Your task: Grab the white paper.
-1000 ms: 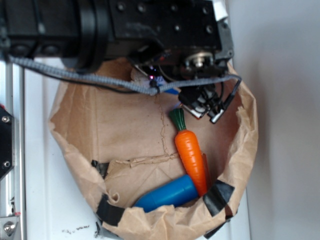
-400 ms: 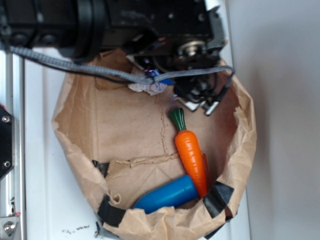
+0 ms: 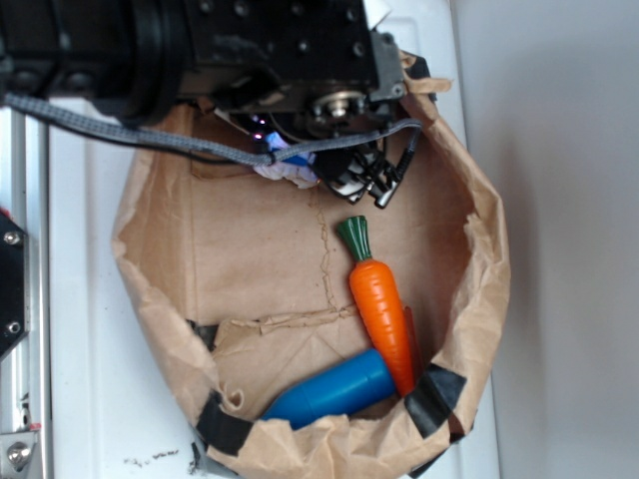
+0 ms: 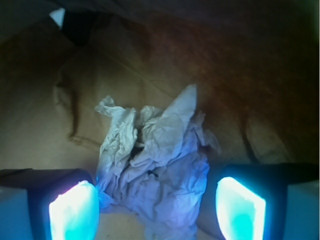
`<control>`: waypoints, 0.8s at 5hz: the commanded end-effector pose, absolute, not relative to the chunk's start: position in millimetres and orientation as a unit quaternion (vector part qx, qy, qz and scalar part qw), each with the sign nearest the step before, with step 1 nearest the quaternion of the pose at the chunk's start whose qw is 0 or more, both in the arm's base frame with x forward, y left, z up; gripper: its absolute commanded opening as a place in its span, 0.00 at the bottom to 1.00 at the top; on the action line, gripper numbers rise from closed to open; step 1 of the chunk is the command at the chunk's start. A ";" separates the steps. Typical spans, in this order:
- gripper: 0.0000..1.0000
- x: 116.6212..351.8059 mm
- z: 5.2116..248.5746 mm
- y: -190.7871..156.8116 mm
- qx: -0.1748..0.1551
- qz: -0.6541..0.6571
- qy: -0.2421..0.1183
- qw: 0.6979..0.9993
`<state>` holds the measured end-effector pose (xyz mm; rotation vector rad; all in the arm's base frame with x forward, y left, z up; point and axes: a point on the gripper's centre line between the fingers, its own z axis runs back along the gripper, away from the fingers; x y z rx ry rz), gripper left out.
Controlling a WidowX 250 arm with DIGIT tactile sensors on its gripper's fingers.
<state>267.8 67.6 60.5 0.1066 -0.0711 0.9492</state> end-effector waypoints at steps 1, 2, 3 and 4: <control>1.00 298.5 37.3 67.4 0.066 0.465 -0.086 0.878; 0.00 302.8 38.2 67.1 0.055 0.466 -0.082 0.879; 0.00 304.1 59.4 68.8 0.033 0.455 -0.062 0.888; 0.00 301.3 93.1 64.0 -0.003 0.425 -0.032 0.905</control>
